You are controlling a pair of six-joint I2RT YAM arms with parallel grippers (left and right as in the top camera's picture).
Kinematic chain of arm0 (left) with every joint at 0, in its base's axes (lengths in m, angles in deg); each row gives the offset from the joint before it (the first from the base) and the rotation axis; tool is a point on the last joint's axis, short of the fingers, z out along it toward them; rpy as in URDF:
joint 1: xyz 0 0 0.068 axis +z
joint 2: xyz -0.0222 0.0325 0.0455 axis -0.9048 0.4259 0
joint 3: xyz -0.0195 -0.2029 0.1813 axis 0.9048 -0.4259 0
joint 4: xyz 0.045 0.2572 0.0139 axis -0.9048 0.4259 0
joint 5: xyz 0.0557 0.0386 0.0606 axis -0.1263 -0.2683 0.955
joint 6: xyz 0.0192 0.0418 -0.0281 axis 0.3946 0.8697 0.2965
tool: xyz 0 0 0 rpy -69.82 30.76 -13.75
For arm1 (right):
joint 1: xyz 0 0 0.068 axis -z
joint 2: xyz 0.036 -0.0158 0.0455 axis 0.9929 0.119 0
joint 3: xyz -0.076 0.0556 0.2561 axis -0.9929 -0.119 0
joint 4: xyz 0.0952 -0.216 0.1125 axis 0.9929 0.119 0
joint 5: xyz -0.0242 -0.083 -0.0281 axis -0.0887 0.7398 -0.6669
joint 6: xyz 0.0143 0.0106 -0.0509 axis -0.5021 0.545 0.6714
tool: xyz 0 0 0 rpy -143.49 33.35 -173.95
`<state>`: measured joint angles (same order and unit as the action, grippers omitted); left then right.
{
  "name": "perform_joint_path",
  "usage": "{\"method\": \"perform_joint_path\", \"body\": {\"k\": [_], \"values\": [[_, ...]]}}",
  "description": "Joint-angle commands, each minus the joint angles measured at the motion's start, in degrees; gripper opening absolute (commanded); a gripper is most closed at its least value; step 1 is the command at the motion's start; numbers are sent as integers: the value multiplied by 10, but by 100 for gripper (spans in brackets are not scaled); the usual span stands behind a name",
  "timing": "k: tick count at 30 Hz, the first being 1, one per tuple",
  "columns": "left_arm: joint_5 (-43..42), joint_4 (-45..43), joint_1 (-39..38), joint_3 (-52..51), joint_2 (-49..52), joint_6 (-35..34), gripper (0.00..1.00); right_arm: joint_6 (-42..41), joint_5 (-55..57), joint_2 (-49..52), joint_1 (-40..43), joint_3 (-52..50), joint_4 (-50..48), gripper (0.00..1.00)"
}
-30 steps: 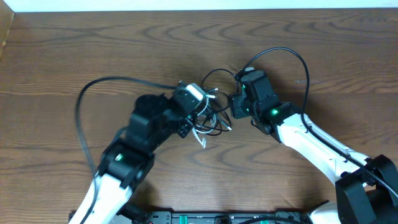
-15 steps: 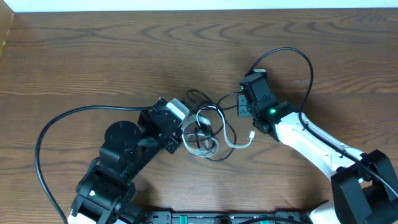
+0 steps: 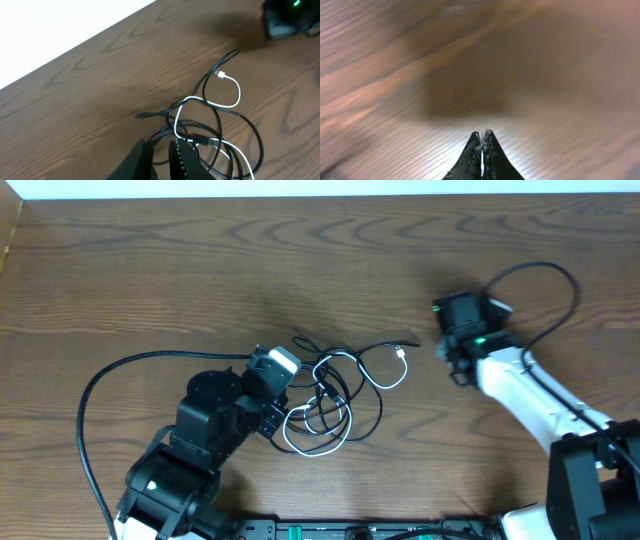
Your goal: Untangle cables
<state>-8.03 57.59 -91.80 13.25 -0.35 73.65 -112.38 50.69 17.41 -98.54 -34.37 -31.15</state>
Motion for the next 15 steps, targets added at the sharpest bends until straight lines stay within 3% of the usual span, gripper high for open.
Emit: {"method": "perform_joint_path", "body": {"k": [1, 3, 6, 8, 10, 13, 15], "values": [[7, 1, 2, 1, 12, -7, 17, -63, 18, 6, 63, 4, 15, 1], [7, 0, 2, 1, 21, -7, 17, -41, -38, 6, 102, 4, 4, 2], [7, 0, 2, 1, 42, -7, 17, 131, -266, 6, 143, 4, -48, 6], [7, 0, 2, 1, 61, -7, 17, 235, -442, 6, 152, 4, -80, 21], [7, -3, 2, 1, 84, -7, 17, 304, -559, 6, 145, 4, -97, 46], [7, -7, 2, 1, 123, -7, 16, 365, -576, 6, 105, 4, -89, 71], [7, -9, 2, 1, 147, -7, 25, 393, -540, 6, 69, 4, -78, 84]]}}
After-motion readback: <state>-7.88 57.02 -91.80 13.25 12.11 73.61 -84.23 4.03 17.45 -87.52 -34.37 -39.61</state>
